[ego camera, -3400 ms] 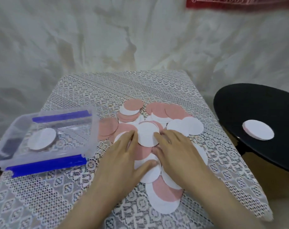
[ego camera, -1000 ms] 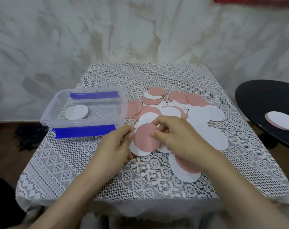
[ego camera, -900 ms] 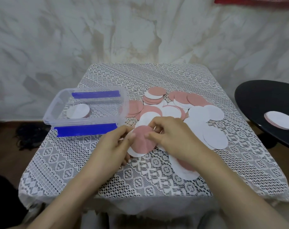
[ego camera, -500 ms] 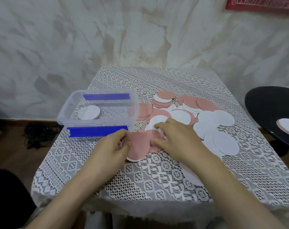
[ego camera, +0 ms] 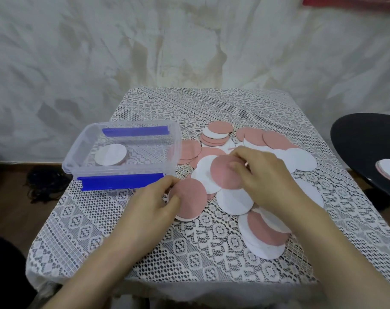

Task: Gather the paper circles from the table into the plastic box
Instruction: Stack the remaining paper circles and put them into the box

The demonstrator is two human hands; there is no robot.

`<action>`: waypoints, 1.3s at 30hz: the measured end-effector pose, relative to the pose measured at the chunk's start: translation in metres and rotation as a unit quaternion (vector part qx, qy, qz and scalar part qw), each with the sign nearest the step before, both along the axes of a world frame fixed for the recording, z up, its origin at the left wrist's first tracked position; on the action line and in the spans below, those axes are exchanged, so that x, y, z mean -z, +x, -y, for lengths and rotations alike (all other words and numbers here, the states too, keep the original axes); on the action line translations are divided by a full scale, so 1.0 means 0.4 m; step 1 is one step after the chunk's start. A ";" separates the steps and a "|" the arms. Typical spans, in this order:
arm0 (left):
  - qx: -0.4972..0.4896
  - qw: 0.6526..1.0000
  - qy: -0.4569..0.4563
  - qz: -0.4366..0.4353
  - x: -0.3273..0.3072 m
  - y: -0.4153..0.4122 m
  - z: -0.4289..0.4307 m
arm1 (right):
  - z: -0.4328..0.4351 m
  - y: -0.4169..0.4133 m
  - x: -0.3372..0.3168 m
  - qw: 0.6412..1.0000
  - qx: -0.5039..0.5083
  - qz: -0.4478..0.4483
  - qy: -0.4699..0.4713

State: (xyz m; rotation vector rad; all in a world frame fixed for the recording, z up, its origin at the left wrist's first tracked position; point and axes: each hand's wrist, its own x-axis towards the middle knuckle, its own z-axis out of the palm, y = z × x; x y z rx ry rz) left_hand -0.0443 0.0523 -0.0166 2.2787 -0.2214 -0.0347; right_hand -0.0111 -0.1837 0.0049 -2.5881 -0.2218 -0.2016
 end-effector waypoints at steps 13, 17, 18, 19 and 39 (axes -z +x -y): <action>0.076 0.994 -0.073 0.035 -0.016 -0.036 -0.017 | -0.101 -0.095 0.044 0.982 -0.105 -0.031 0.152; 0.049 0.990 0.025 0.133 -0.019 -0.038 -0.033 | -0.112 -0.121 0.043 0.985 -0.112 0.005 0.130; 0.051 0.985 0.060 0.152 -0.019 -0.037 -0.036 | -0.113 -0.128 0.040 0.989 -0.117 0.017 0.087; 0.061 0.980 0.096 0.161 -0.017 -0.036 -0.039 | -0.115 -0.135 0.038 0.992 -0.121 0.024 0.039; 0.079 0.982 0.112 0.128 0.005 -0.044 -0.043 | -0.148 -0.159 0.058 0.986 -0.150 -0.002 -0.078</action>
